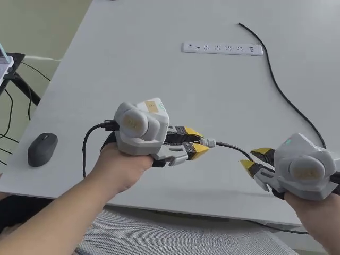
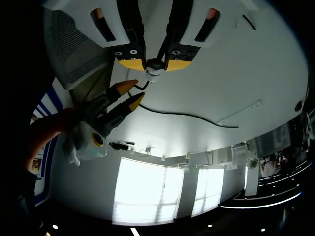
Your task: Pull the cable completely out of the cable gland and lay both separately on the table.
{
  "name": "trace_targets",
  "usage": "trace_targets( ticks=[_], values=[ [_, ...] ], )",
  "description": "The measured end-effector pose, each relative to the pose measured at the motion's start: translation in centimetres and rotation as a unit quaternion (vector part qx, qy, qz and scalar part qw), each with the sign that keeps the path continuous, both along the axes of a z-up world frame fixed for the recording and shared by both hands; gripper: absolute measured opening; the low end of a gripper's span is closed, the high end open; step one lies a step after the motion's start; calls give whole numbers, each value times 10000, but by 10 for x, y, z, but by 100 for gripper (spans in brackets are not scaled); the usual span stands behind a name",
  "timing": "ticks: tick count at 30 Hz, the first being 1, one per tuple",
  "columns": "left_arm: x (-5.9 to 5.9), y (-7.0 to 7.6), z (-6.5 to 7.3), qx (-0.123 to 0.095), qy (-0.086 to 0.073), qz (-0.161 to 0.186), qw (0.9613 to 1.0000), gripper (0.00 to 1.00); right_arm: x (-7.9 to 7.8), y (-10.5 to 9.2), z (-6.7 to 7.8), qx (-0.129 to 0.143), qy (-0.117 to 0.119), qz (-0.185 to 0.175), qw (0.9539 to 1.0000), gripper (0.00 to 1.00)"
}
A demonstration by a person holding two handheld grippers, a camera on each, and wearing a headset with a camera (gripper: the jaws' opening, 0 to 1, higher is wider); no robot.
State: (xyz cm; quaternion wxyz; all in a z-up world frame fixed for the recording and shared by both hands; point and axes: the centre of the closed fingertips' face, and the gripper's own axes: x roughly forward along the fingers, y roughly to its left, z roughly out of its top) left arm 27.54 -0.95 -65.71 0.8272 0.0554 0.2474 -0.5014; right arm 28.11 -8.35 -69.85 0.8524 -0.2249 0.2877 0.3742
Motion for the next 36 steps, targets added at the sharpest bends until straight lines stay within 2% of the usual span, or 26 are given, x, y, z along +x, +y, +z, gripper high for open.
trace_targets(
  ticks=[1,3,6,9,12,21,23,28,36],
  values=[
    [0,0,0,2,0,-6,10000,15,1,6,6,-55,-156,134,9998,17],
    [-1,-1,-1,16,3,-18,10000,15,2,17,15,-118,-314,333,9989,17],
    [-1,-1,-2,19,2,-42,10000,15,3,29,21,-226,-445,561,9972,15],
    [-2,-1,-2,27,27,-57,10000,15,1,41,24,-325,-482,786,9952,9],
    [-2,-1,-3,29,27,-79,10000,15,1,49,26,-420,-613,966,9925,9],
    [-5,-2,-5,71,36,-153,9999,15,-4,59,22,-624,-700,1372,9861,5],
    [-5,-2,-7,88,34,-154,9998,15,-6,60,20,-637,-685,1418,9855,2],
    [-6,-2,-10,128,46,-207,9997,15,-9,60,17,-670,-694,1509,9838,1],
    [-6,-2,-10,87,59,-203,9997,15,-6,58,15,-511,-551,1320,9884,0]
  ],
)
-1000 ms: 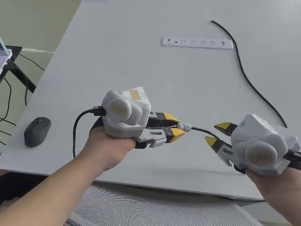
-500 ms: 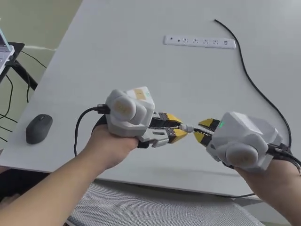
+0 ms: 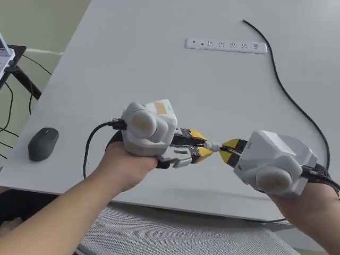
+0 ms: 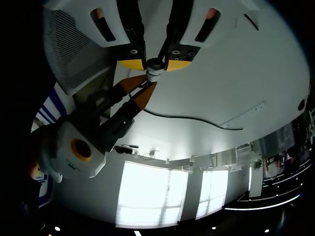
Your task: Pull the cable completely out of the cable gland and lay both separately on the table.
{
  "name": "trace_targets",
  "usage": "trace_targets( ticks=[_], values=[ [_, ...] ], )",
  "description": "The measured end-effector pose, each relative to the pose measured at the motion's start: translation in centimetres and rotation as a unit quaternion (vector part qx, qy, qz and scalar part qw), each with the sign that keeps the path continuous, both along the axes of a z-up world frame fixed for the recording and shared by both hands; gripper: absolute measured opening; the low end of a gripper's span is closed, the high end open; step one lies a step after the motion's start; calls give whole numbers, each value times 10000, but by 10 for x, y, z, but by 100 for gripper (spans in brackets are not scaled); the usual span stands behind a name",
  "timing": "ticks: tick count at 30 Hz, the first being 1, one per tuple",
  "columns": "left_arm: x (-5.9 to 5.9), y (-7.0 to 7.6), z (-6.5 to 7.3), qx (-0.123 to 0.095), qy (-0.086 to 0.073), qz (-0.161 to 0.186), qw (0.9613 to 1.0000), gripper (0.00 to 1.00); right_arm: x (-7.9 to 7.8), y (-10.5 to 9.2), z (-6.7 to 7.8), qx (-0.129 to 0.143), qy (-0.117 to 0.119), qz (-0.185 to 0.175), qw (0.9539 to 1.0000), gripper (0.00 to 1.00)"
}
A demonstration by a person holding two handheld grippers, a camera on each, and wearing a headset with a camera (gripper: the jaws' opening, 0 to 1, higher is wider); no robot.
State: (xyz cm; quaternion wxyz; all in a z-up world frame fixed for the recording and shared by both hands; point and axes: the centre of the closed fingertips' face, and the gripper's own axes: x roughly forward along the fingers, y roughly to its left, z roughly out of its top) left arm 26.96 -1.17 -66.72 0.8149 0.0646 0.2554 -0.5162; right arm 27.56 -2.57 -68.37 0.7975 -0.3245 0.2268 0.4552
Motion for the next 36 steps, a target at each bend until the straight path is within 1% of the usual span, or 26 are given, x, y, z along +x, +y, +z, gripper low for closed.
trace_targets(
  ticks=[3,6,8,11,12,16,18,19,21,23,25,27,28,29,31,35,36],
  values=[
    [2,0,1,-14,-1,7,10000,15,2,-2,-1,40,52,-99,9999,0],
    [3,0,1,-21,-9,16,10000,15,5,-2,-1,168,167,-233,9994,0],
    [3,0,2,-18,-19,24,10000,15,5,-2,-1,229,204,-275,9992,0],
    [5,2,2,-22,-29,54,10000,15,8,-6,-5,202,244,-374,9988,0],
    [5,3,2,-16,-24,74,10000,15,9,-10,-8,265,375,-536,9975,0],
    [6,6,5,-59,-23,130,9999,15,14,-19,-12,481,585,-850,9935,0],
    [6,6,5,-65,-31,139,9999,15,15,-22,-14,653,749,-1036,9896,0],
    [7,6,5,-65,-36,139,9999,15,16,-25,-15,769,882,-1169,9862,0],
    [7,6,5,-71,-50,145,9999,15,19,-29,-17,894,948,-1299,9829,1],
    [8,6,5,-74,-61,154,9998,15,21,-33,-19,892,975,-1364,9818,1],
    [8,6,6,-78,-69,169,9998,15,22,-37,-22,947,1010,-1493,9791,1],
    [7,6,6,-77,-69,172,9998,15,23,-41,-24,1070,1107,-1652,9742,1],
    [7,6,6,-77,-71,170,9998,15,23,-42,-25,1156,1174,-1738,9709,1],
    [7,6,6,-75,-74,171,9998,15,24,-43,-27,1299,1269,-1876,9653,1],
    [7,7,5,-80,-73,177,9998,15,25,-49,-30,1420,1360,-2100,9577,1],
    [7,7,4,-74,-71,179,9998,15,24,-56,-38,1539,1475,-2352,9483,1],
    [6,7,3,-68,-70,176,9998,15,24,-58,-39,1539,1479,-2381,9475,1]
  ],
)
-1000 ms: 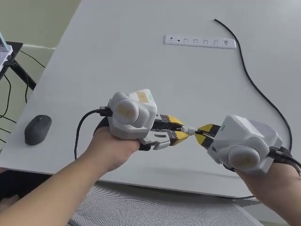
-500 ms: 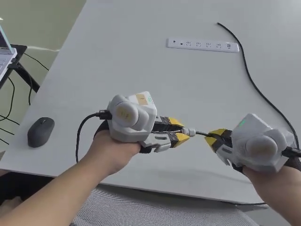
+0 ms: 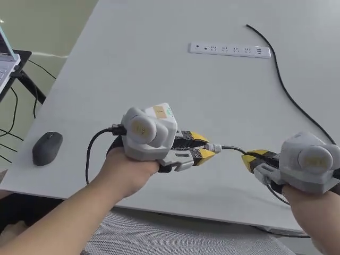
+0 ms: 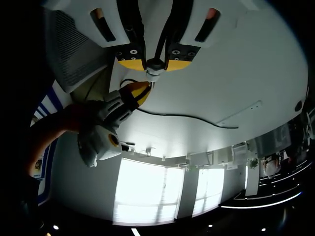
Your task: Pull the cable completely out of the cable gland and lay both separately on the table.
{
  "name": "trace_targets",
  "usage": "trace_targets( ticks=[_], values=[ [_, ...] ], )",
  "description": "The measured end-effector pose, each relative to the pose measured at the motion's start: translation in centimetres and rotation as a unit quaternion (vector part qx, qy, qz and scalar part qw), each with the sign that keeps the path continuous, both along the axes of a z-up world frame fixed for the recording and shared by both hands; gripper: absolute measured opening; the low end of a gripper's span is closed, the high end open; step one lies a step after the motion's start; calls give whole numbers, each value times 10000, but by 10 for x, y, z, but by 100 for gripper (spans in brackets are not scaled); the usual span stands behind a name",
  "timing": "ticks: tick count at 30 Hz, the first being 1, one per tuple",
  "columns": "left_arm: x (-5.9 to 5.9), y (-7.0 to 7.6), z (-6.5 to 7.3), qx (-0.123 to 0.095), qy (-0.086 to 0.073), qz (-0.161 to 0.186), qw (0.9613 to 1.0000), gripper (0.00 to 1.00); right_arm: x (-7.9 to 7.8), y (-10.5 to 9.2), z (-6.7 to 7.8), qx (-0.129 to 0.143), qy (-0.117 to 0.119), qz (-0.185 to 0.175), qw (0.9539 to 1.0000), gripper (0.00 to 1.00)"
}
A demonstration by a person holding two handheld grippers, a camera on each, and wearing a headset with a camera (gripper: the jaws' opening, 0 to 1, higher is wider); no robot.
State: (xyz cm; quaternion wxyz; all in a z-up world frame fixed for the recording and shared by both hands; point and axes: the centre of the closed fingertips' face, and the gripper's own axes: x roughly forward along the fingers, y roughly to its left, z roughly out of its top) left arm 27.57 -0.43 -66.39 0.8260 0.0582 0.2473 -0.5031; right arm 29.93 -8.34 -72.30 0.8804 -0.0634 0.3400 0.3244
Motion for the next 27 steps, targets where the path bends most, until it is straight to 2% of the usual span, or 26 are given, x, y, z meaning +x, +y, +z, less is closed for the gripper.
trace_targets(
  ticks=[9,12,15,25,27],
  values=[
    [-2,3,-2,24,-7,8,10000,15,3,-16,-14,125,197,-476,9986,1],
    [-2,3,-2,27,-18,14,10000,15,2,-18,-17,332,421,-802,9953,1],
    [-2,2,-2,20,-22,8,10000,15,1,-18,-17,481,532,-951,9929,1],
    [0,5,-1,25,-14,5,10000,15,-4,-12,-14,375,491,-792,9949,2],
    [2,7,-1,22,-15,11,10000,15,-3,-14,-13,264,352,-682,9967,2]
  ],
)
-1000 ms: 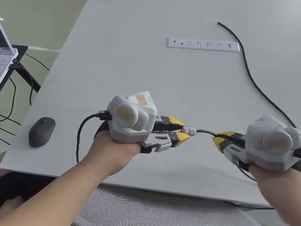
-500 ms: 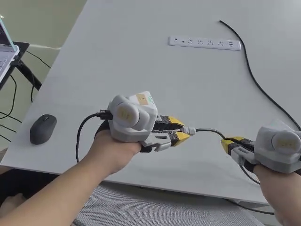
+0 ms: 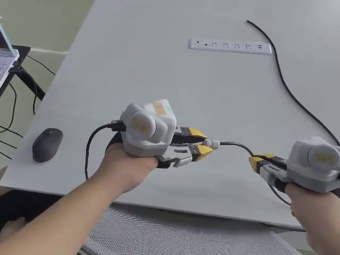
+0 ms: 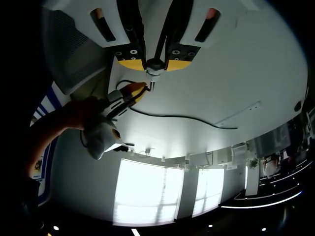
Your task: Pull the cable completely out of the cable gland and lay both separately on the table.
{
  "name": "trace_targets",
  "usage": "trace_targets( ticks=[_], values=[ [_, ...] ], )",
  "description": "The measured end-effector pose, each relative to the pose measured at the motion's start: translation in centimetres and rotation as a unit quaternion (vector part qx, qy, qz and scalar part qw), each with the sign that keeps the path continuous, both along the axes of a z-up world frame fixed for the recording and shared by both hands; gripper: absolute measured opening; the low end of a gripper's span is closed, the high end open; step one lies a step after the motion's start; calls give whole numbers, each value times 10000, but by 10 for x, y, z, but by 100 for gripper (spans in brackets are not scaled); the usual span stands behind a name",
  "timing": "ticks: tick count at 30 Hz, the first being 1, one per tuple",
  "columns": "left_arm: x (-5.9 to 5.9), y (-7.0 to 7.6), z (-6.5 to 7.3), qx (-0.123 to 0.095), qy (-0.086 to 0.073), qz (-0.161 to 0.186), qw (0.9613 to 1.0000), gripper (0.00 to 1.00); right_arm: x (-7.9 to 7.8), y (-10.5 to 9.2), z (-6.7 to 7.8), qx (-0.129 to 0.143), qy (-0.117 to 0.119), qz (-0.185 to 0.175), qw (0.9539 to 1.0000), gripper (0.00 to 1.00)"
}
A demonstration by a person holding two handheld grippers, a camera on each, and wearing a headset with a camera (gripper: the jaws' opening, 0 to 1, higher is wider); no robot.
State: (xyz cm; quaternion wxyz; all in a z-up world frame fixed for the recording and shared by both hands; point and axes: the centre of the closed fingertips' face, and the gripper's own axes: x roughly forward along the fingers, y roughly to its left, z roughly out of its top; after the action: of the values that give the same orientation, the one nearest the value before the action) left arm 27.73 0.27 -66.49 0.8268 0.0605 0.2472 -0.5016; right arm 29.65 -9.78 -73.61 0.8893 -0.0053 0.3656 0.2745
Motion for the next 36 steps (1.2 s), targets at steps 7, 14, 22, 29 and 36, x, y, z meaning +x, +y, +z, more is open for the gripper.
trace_targets(
  ticks=[7,14,22,29,36],
  values=[
    [4,7,1,-2,9,64,10000,15,0,1,2,-315,-255,330,9986,2],
    [6,8,3,-6,-12,42,10000,15,-2,1,4,-771,-539,800,9923,4],
    [4,8,3,14,-12,-35,10000,15,-6,23,36,-1465,-1466,1946,9587,12],
    [3,6,4,20,-26,-101,9999,15,-11,63,56,-1575,-1846,2551,9360,13],
    [0,6,4,46,-26,-162,9999,15,-12,84,62,-1808,-2062,2905,9168,9]
  ],
)
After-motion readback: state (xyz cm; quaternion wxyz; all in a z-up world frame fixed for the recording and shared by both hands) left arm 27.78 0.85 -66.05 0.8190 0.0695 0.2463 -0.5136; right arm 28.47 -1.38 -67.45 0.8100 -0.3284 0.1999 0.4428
